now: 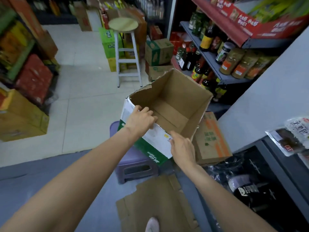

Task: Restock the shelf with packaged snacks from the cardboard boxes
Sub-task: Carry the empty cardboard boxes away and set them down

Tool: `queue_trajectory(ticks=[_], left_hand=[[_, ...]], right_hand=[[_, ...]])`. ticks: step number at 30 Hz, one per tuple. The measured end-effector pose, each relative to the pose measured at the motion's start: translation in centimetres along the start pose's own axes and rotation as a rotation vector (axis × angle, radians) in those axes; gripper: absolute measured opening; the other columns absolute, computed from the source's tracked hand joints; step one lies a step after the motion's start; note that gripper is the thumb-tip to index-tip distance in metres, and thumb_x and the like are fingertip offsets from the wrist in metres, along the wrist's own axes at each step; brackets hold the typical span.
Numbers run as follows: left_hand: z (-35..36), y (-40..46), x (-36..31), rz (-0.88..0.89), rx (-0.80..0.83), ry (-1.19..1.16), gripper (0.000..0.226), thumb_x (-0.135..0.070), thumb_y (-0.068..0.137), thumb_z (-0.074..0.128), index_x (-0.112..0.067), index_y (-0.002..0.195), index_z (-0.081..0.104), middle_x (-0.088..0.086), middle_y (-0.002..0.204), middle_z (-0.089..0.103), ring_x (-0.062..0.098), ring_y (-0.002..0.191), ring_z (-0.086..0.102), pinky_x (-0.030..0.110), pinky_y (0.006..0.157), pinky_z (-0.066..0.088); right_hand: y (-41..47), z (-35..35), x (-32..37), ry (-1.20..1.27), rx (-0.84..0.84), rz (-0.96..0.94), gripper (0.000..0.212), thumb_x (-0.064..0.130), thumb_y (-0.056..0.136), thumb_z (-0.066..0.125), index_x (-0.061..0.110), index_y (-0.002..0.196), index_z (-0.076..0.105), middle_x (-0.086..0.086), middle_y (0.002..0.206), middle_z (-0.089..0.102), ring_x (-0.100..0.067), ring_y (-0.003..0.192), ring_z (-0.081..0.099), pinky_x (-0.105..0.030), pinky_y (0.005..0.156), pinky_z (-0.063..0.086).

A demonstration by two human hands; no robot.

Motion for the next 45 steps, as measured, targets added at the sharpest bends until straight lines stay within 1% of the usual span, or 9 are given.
queue_trajectory(ticks=[6, 11, 15, 18, 22, 25, 31, 41, 45], left_hand=[[2.3, -14.8, 9.3, -0.196, 0.051, -0.116, 0.021, -0.026, 0.098, 0.046, -0.023, 0.117, 0.054, 0.002, 0.115, 0.055, 0.022, 0.113, 0.044, 0.033, 0.079, 0.036], [4.3, -29.4, 16.7, -0.374, 0.064, -0.165, 0.026, -0.021, 0.097, 0.046, -0.021, 0.122, 0.053, 0.003, 0.12, 0.056, 0.023, 0.119, 0.044, 0.034, 0.086, 0.04], [7.0, -41.7, 21.4, -0.531, 0.067, -0.21, 0.023, -0.018, 0.096, 0.046, -0.019, 0.117, 0.055, 0.002, 0.12, 0.055, 0.022, 0.116, 0.047, 0.032, 0.077, 0.041], [8.7, -50.3, 24.5, -0.673, 0.073, -0.221, 0.023, -0.017, 0.096, 0.047, -0.017, 0.118, 0.055, 0.002, 0.121, 0.055, 0.022, 0.114, 0.047, 0.032, 0.068, 0.041], [10.6, -60.3, 27.4, -0.838, 0.091, -0.207, 0.024, -0.013, 0.097, 0.044, -0.017, 0.118, 0.054, 0.003, 0.118, 0.055, 0.023, 0.113, 0.047, 0.032, 0.064, 0.037], [12.2, -66.9, 28.5, -0.972, 0.105, -0.226, 0.024, -0.011, 0.095, 0.048, -0.019, 0.117, 0.054, 0.002, 0.115, 0.056, 0.021, 0.112, 0.047, 0.031, 0.063, 0.036], [16.0, -76.1, 28.3, -1.187, 0.152, -0.282, 0.02, -0.008, 0.093, 0.047, -0.016, 0.11, 0.053, 0.002, 0.109, 0.056, 0.023, 0.107, 0.051, 0.03, 0.06, 0.034], [21.3, -84.8, 30.2, -1.446, 0.082, -0.277, 0.019, -0.011, 0.093, 0.052, -0.016, 0.111, 0.055, 0.002, 0.109, 0.058, 0.023, 0.101, 0.054, 0.031, 0.061, 0.04], [22.4, -85.7, 31.8, -1.47, 0.055, -0.293, 0.018, -0.011, 0.093, 0.053, -0.016, 0.11, 0.055, 0.003, 0.108, 0.059, 0.023, 0.1, 0.055, 0.031, 0.062, 0.039]], right_hand=[[-2.1, 4.7, 12.9, 0.025, 0.048, -0.21, 0.026, 0.014, 0.093, 0.051, 0.015, 0.116, 0.063, -0.01, 0.112, 0.061, -0.031, 0.109, 0.05, -0.039, 0.089, 0.037], [-6.8, 9.7, 25.6, 0.538, 0.12, 0.025, 0.026, 0.038, 0.093, 0.053, 0.023, 0.11, 0.068, -0.016, 0.146, 0.024, -0.027, 0.139, 0.015, -0.031, 0.11, 0.019], [-11.8, 16.2, 37.1, 0.77, 0.32, 0.116, 0.041, 0.052, 0.085, 0.058, 0.029, 0.117, 0.049, -0.006, 0.123, 0.051, -0.033, 0.125, 0.039, -0.047, 0.104, 0.037], [-15.1, 20.0, 44.5, 0.927, 0.492, 0.142, 0.049, 0.046, 0.076, 0.072, 0.031, 0.11, 0.041, -0.002, 0.112, 0.052, -0.028, 0.112, 0.053, -0.052, 0.092, 0.05], [-19.5, 23.8, 52.9, 0.873, 0.688, 0.041, 0.049, 0.044, 0.074, 0.075, 0.026, 0.105, 0.042, -0.01, 0.113, 0.058, -0.022, 0.092, 0.06, -0.044, 0.092, 0.051], [-23.2, 25.9, 58.2, 0.856, 0.78, -0.042, 0.041, 0.036, 0.078, 0.073, 0.022, 0.098, 0.04, -0.009, 0.092, 0.058, -0.017, 0.065, 0.05, -0.036, 0.076, 0.047], [-29.5, 30.3, 65.8, 0.753, 0.853, -0.225, 0.036, 0.029, 0.077, 0.073, 0.032, 0.084, 0.038, -0.007, 0.11, 0.048, -0.024, 0.096, 0.053, -0.044, 0.095, 0.049], [-35.2, 35.9, 74.7, 0.537, 0.975, -0.611, 0.041, 0.026, 0.089, 0.064, 0.02, 0.124, 0.043, -0.009, 0.135, 0.043, -0.024, 0.122, 0.044, -0.043, 0.105, 0.04], [-35.2, 37.1, 76.2, 0.564, 0.919, -0.66, 0.037, 0.015, 0.091, 0.059, 0.024, 0.124, 0.045, -0.004, 0.117, 0.046, -0.021, 0.102, 0.044, -0.033, 0.093, 0.039]])
Point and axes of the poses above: each hand's wrist, its own y-axis towards the middle knuckle, its own z-axis out of the palm, x = y × z, the point moved 6 cm from there along y, towards the middle knuckle
